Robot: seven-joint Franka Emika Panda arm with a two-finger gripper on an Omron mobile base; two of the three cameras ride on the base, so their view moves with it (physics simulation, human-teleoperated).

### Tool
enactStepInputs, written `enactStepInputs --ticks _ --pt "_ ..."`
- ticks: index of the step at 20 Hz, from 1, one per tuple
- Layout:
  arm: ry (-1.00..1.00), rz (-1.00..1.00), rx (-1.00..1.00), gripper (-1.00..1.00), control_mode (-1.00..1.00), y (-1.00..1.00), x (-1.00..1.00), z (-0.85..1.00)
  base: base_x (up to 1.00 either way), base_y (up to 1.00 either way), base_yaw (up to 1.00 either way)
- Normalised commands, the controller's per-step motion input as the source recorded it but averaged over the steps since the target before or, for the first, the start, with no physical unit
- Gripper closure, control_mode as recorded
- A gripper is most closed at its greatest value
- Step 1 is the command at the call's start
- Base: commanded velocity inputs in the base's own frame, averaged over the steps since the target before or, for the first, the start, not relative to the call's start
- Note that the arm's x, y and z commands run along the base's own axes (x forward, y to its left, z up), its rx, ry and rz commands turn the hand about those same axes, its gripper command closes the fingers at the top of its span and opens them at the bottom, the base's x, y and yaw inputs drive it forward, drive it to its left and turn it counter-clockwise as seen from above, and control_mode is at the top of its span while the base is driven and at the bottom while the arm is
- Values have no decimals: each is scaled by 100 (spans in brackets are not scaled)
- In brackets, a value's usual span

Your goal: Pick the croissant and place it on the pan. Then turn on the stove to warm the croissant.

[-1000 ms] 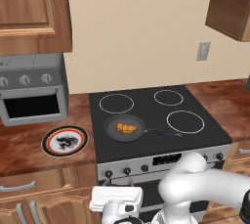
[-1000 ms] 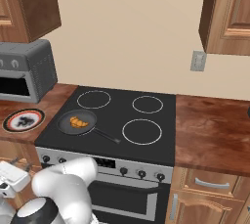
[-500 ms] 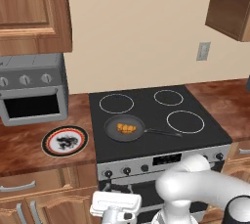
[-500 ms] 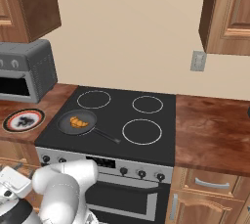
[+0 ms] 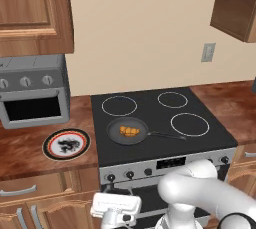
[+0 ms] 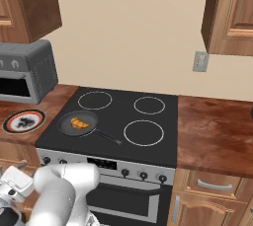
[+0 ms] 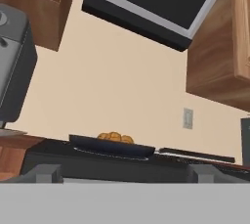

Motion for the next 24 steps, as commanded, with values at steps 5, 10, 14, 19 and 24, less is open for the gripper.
enactStepInputs --ticks 5,10,14,19,24 --pt "0 0 0 -100 -100 0 30 -10 0 0 0" --pt "1 0 0 -100 -100 0 26 -17 0 0 0" --pt "0 0 0 -100 -100 0 17 -23 0 0 0" --pt "0 0 0 -100 -100 0 17 -19 0 0 0" --pt "0 0 0 -100 -100 1 19 -19 0 0 0"
